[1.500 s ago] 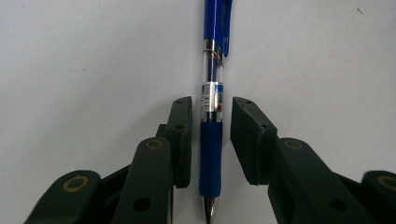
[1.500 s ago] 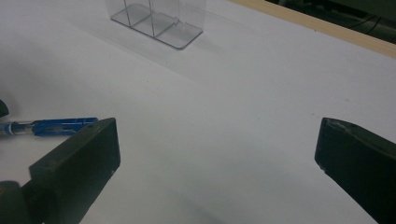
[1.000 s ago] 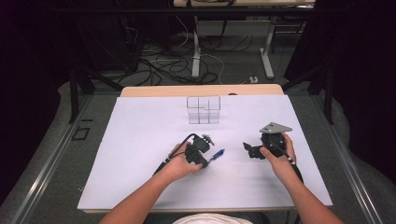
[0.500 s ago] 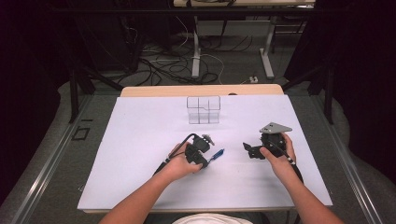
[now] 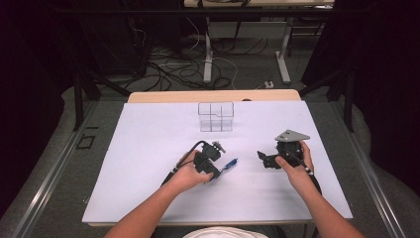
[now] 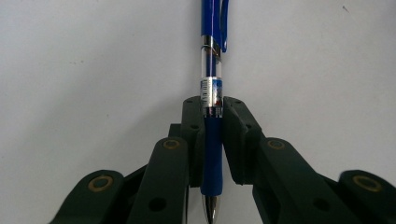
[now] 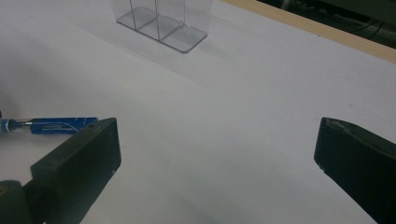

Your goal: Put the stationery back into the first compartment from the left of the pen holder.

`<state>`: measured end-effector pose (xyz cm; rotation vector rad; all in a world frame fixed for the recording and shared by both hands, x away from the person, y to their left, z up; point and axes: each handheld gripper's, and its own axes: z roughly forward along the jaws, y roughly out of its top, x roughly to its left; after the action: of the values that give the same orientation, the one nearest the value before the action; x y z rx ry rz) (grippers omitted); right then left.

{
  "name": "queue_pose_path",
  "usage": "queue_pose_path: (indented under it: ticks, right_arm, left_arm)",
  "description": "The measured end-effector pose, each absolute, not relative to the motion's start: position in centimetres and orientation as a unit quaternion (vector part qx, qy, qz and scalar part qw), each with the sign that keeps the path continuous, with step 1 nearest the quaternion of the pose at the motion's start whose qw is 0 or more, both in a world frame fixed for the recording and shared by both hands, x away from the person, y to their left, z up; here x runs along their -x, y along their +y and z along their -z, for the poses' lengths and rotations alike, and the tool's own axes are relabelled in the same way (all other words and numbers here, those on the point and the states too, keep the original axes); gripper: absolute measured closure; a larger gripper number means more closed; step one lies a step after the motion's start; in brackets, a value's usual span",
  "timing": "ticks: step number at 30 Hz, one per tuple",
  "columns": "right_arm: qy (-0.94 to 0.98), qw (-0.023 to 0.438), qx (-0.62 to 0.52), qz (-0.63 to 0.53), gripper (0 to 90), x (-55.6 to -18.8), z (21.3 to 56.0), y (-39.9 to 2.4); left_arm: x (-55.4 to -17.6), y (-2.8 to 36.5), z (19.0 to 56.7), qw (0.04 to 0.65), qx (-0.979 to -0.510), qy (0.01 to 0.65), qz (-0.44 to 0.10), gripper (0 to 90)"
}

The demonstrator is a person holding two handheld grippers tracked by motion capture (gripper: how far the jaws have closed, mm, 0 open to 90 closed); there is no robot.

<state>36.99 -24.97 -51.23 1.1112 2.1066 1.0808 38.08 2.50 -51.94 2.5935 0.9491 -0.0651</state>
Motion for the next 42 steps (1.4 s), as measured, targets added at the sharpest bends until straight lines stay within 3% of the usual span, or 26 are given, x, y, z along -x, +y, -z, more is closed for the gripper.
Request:
queue_pose_path:
  ticks: [30,42]
  right_arm:
    - [0.792,0.259,-0.373,-0.409,0.0,-36.3,50.9,-23.5]
    - [0.793,0.282,-0.322,-0.433,0.0,-35.6,50.1,-21.9]
  left_arm:
    - [-39.0,7.1,49.2,0.286,-0.854,0.416,0.128,79.5]
    - [-39.5,9.9,47.9,0.331,-0.819,0.443,0.154,79.5]
